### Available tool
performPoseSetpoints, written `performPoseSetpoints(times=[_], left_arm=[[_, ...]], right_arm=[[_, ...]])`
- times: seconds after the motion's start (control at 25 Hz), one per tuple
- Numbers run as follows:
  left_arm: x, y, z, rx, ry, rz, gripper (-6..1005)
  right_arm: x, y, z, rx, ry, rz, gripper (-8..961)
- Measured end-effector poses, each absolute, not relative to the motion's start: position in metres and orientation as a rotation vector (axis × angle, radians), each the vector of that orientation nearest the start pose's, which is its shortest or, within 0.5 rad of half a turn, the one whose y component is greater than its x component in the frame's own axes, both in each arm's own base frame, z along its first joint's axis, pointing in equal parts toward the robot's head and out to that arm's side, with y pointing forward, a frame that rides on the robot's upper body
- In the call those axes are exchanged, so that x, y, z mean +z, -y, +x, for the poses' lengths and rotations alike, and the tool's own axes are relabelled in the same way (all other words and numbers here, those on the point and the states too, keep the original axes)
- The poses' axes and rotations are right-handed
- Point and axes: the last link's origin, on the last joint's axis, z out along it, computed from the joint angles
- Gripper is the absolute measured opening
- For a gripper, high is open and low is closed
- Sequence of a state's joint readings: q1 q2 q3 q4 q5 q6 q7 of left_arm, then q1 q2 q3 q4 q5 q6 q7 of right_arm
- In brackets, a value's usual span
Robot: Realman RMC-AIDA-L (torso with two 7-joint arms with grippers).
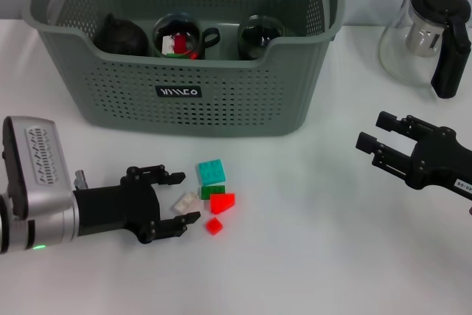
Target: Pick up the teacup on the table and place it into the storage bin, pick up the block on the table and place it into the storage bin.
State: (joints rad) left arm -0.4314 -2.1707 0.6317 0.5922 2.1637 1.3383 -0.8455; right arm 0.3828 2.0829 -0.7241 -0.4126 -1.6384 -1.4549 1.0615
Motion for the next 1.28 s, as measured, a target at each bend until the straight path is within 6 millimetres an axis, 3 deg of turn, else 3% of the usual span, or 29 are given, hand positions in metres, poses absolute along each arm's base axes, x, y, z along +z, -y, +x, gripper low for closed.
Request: performPoseSetpoints(times=[0.6, 0.76, 1.28], left_arm=[[-0.058, -0.3, -0.318, -0.27, 0.222, -2.678, 671], [-0.059, -0.299, -0.318, -0.267, 0.224, -2.681, 463], [-0.055, -0.306, -0.317, -0.244, 0.301, -2.687, 207]], right_arm=[[-0.016, -0.296, 0.305, 0.91, -0.669, -2.378, 646], [-0.016, -0.296, 0.305, 0.909, -0.668, -2.377, 645], [-0.016, -0.293, 0.308, 0.905, -0.68, -2.373, 645]])
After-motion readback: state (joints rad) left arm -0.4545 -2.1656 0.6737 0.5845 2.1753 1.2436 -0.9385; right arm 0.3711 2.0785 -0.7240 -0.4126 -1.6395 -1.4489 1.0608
